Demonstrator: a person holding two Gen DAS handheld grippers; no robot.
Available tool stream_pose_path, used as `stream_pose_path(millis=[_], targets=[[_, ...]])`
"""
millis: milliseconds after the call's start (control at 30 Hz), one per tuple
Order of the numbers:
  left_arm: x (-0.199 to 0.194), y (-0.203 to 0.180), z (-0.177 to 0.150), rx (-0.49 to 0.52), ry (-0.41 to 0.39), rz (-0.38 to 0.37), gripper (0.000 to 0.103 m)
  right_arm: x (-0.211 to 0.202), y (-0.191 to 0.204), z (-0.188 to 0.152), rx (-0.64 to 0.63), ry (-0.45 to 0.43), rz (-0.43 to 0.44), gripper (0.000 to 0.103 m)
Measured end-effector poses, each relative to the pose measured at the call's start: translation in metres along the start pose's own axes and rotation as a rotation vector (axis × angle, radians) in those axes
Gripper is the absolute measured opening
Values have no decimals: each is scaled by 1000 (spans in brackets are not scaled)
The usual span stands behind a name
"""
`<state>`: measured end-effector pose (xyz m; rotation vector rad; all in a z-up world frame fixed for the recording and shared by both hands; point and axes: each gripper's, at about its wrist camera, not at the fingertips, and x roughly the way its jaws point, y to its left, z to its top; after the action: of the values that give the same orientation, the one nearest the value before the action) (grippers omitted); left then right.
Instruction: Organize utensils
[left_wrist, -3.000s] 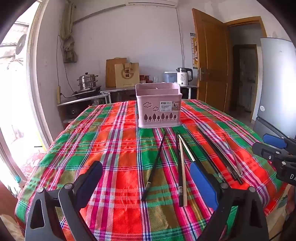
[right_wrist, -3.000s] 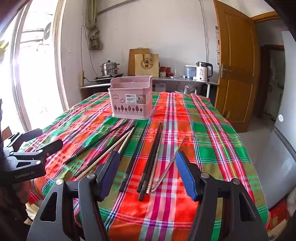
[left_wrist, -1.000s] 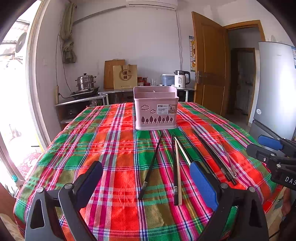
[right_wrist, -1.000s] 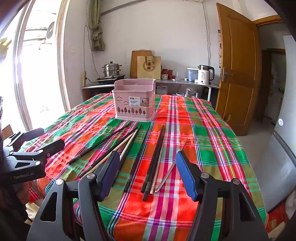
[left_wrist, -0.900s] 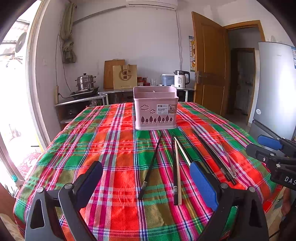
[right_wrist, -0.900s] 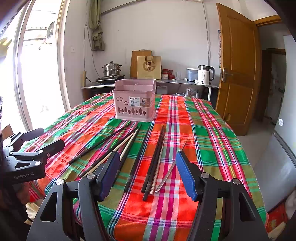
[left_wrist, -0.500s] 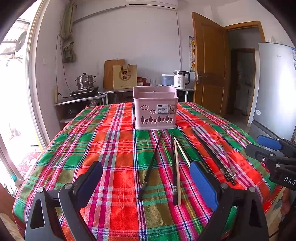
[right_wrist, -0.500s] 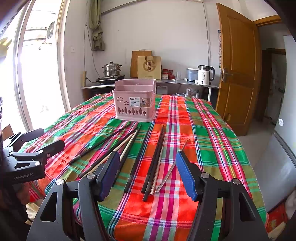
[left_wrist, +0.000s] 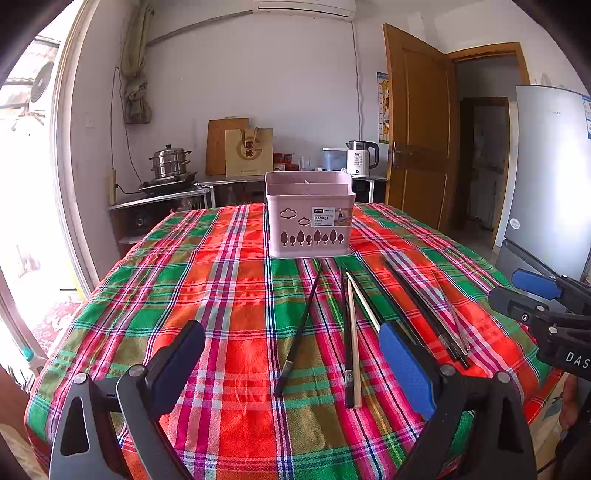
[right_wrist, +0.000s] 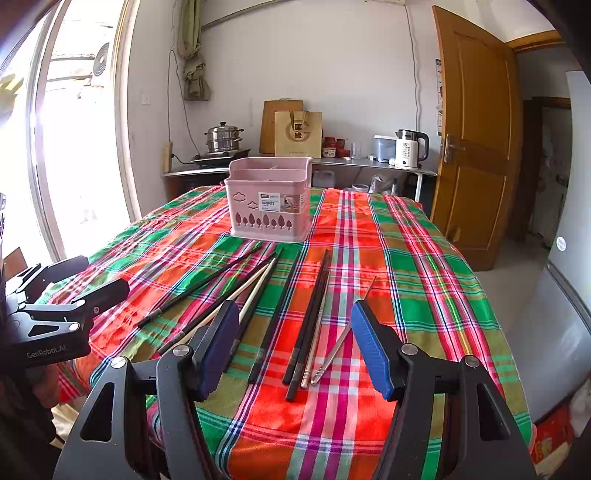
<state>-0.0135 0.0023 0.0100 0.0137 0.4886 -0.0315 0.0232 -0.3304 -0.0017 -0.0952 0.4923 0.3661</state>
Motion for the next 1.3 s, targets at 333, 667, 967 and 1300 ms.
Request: stream_pose_path(millis=[333,667,967,1300], targets=[[1,-2,-1,1,1,-3,96,0,0,0,0,0,0,63],[1,-2,-1,-1,3,-2,96,0,0,0,1,1,0,63],[36,7,9,-2,120,-38,96,21,-5,5,10,45,-6,63],[116,22,34,71,256,-24,79,75,-22,22,69,140,31,63]])
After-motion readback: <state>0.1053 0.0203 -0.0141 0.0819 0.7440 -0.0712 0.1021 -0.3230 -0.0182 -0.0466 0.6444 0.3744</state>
